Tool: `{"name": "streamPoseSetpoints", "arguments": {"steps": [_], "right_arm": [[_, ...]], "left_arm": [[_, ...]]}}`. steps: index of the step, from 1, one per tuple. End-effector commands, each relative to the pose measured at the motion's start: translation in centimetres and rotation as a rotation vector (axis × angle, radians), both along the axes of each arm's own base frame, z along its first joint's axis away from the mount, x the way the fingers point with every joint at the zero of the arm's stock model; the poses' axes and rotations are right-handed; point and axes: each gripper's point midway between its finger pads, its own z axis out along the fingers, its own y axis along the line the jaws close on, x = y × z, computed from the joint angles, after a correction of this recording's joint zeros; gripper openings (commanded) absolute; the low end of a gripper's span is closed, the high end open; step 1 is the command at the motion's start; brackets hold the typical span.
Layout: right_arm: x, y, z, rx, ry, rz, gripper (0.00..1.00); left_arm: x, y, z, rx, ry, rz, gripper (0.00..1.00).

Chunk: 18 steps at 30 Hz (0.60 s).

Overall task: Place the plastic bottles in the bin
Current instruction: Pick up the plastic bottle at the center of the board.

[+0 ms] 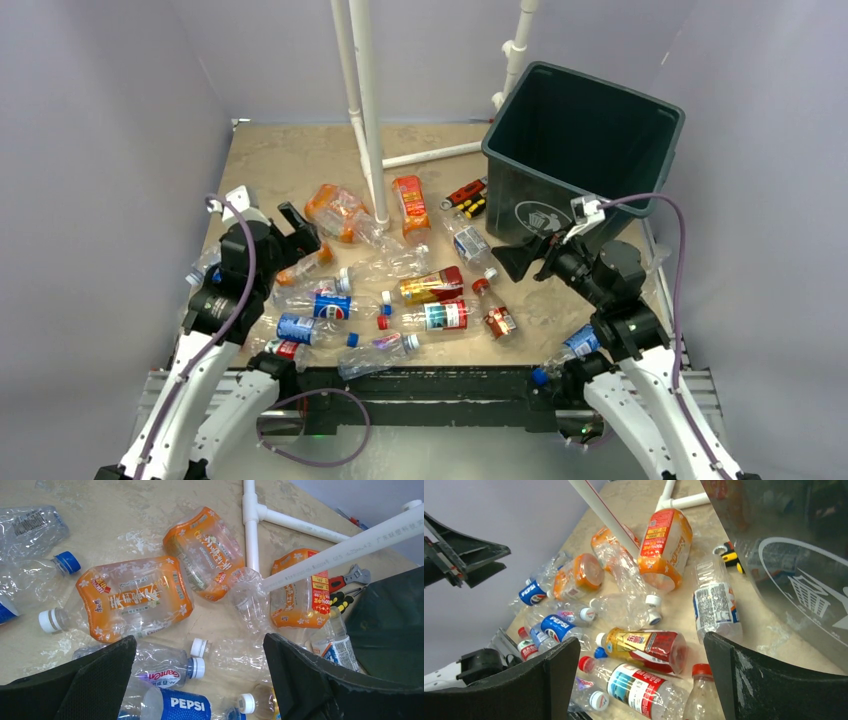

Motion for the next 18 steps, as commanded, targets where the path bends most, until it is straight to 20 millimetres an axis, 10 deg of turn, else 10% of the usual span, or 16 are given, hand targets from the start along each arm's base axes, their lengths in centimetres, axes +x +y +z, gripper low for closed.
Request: {"name": "streamPoseSetpoints", "arguments": {"steps": [1, 10, 18], "right_arm": [[-0.5, -0.1, 0.3, -0.005, -0.021, 0.01, 0.99], [-0.1, 1.0, -1.5, -0.053, 0.049, 0.054, 0.97], [-1.7, 6.6, -5.7, -0.134, 0.15, 0.061, 0.98]], "left_arm": [[-0.3, 0.3, 1.4, -0.018, -0.054, 0.015, 0.99], [-0.5, -1.8, 1.2, -0.001, -0.053, -0.145, 0.99], [-0.6, -3.2, -0.8, -0.075, -0.016, -0.177, 0.99]]}}
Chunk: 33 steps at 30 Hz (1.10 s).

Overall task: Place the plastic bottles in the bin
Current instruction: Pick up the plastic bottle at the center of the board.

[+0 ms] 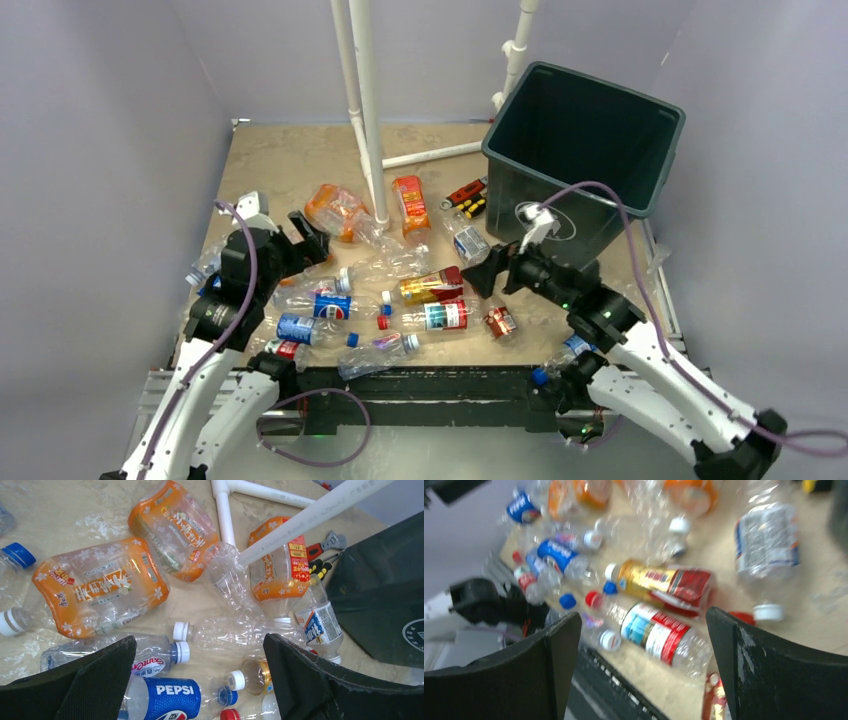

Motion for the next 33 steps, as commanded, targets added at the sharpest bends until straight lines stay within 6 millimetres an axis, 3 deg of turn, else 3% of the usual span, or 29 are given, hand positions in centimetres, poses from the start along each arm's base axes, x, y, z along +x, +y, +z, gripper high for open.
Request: {"name": "streamPoseSetpoints", "arguments": {"steps": [1, 7, 13, 18, 23, 28, 33], "right_arm": [[-0.3, 2.2, -2.1, -0.053, 0.028, -0.074, 0.98], [-0.6, 2.4, -6.4, -0.131, 0.14, -0.213, 0.97], [-1.5, -0.9, -10.9, -0.105, 0.346, -0.457, 0.99], [-2.5, -1.5, -11.9, -0.107, 0.372, -0.443, 0.99], [-2.6, -3.5, -13.1, -0.12, 0.419, -0.566, 0.99], [-2.0, -5.6, -13.1, -0.075, 0.428, -0.688, 0.99], [-2.2, -6.3, -15.6, -0.139, 0.524, -0.689, 0.99]], "left_arm": [[0.2, -0.9, -0.6, -0.044, 0.004, -0.028, 0.99], [-0.1, -0.7, -1.4, -0.059, 0.019, -0.007, 0.99], [-0.1, -0.3, -1.7, -0.064, 0.032, 0.029, 0.99], [-0.1, -0.8, -2.5, -0.089, 0.051, 0.013, 0.99], [-0.3, -1.9, -2.9, -0.134, 0.057, -0.029, 0.98], [-0.2, -2.6, -3.4, -0.178, 0.067, -0.042, 0.98], [0.1, -3.6, -4.0, -0.245, 0.067, -0.055, 0.97]]}}
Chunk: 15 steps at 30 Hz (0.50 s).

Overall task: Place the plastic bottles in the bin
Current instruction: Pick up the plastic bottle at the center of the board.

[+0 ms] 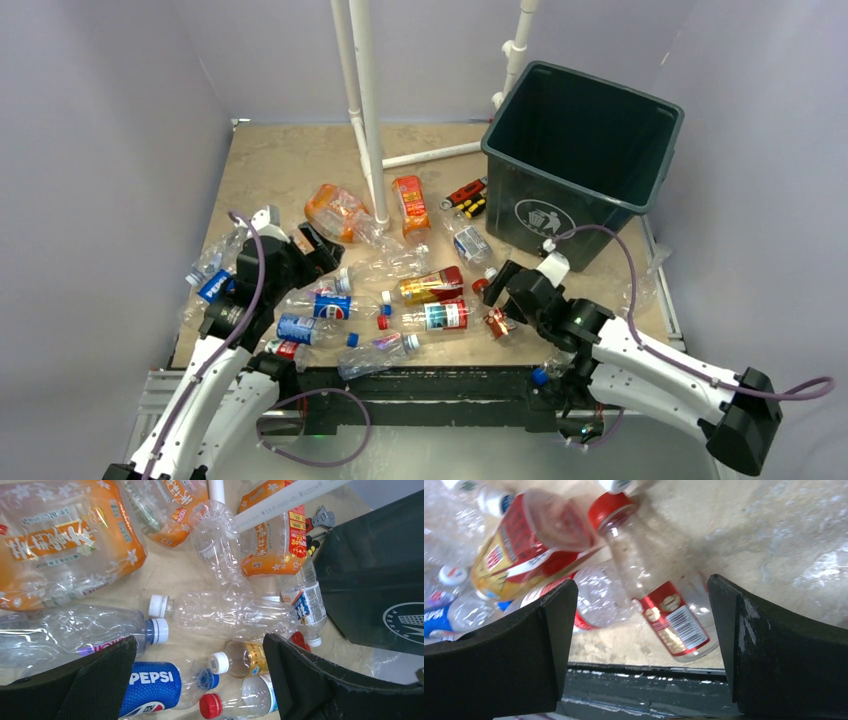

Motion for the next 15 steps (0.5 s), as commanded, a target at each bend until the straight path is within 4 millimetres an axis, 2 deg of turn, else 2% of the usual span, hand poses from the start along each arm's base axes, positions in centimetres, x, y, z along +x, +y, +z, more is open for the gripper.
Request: {"name": "streamPoseSetpoints", "arguments": {"steps": [1, 4, 10, 15], "right_arm": [[-0.6, -1.0, -2.7, -0.034, 0.102, -0.032, 0.99], [-1.3, -0.9, -4.0, -0.059, 0.163, -0.006, 0.99], [-1.7, -0.5, -4.9, -0.092, 0.205, 0.034, 0.97], [-1.7, -0.1, -5.8, -0.143, 0.24, 0.082, 0.94]], "left_arm": [[0.8, -1.4, 0.6, -0.108, -0.044, -0.016, 0.98], [0.9, -1.9, 0.3, -0.133, -0.04, -0.029, 0.97], [0.9, -2.3, 0.1, -0.148, -0.035, -0.041, 0.97], [0.8, -2.8, -1.1, -0.17, -0.011, -0.054, 0.97]]}}
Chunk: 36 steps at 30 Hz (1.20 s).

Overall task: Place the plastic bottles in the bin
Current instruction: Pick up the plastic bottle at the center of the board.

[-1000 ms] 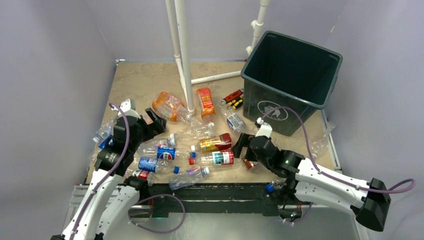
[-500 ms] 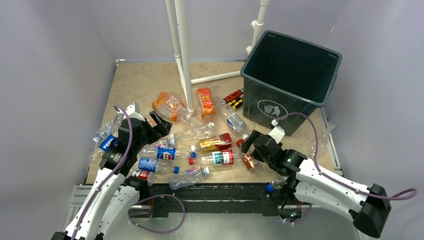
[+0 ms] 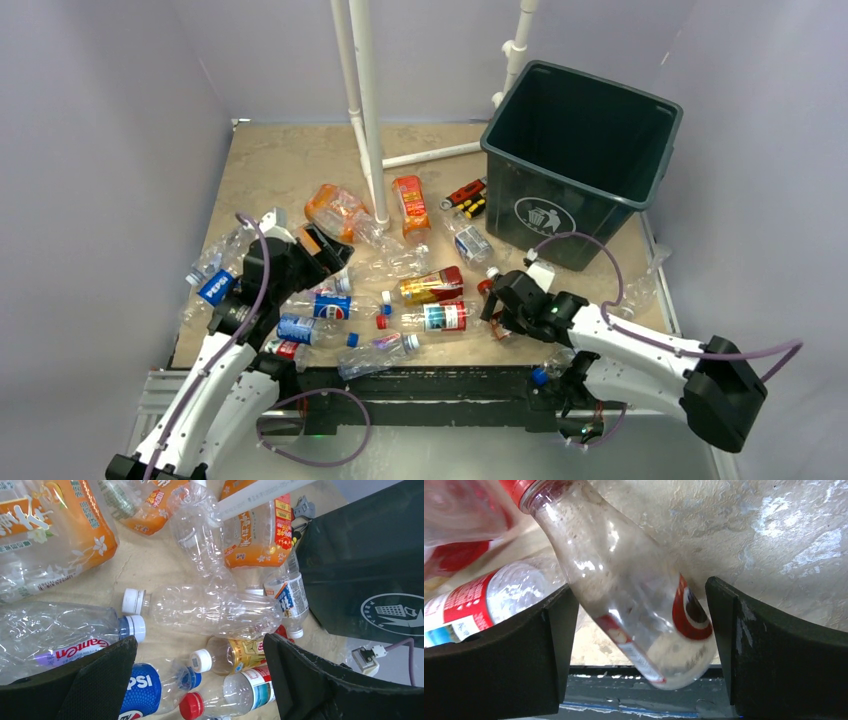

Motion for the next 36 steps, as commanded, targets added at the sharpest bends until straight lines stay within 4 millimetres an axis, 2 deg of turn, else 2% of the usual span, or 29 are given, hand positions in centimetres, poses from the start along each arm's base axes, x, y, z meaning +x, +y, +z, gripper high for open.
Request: {"name": "streamPoseSetpoints", "arguments": {"steps": [1, 8, 12, 17, 21, 25, 29, 33, 36], "right_arm": [[0.3, 0.6, -0.3, -0.034, 0.016, 0.054, 0.93], [0.2, 0.9, -1.1, -0.072, 0.056, 0.089, 0.89], [0.5, 0.9, -0.9, -0.08, 0.039, 0.102, 0.78], [0.8, 1.5, 0.4, -0.045, -0.002, 0.132, 0.69], [1.2, 2.5, 2.3, -0.011, -0.044, 0.169, 0.59], [1.6, 3.5, 5.2, 0.023, -0.1, 0.213, 0.52], [1.6, 5.1, 9.4, 0.095, -0.178, 0.303, 0.5], [0.7, 8.9, 14.4, 0.227, -0.299, 0.543, 0.5], [-0.1, 11.1, 18.5, 0.317, -0.457, 0.723, 0.48]], "left_arm": [[0.2, -0.7, -0.5, -0.044, -0.002, -0.017, 0.97], [0.1, -0.5, -1.0, -0.033, 0.007, -0.015, 0.97], [0.0, -0.5, -1.3, -0.028, 0.012, -0.015, 0.97], [0.0, -0.5, -1.4, -0.024, 0.017, -0.018, 0.97], [0.1, -0.5, -0.8, -0.026, 0.009, -0.018, 0.96], [0.4, -0.5, 0.2, -0.021, -0.008, -0.017, 0.96], [0.7, 0.1, 1.6, 0.012, -0.026, -0.002, 0.96], [1.1, 0.8, 4.0, 0.049, -0.069, 0.02, 0.96], [1.5, 1.1, 6.3, 0.069, -0.117, 0.026, 0.96]]}}
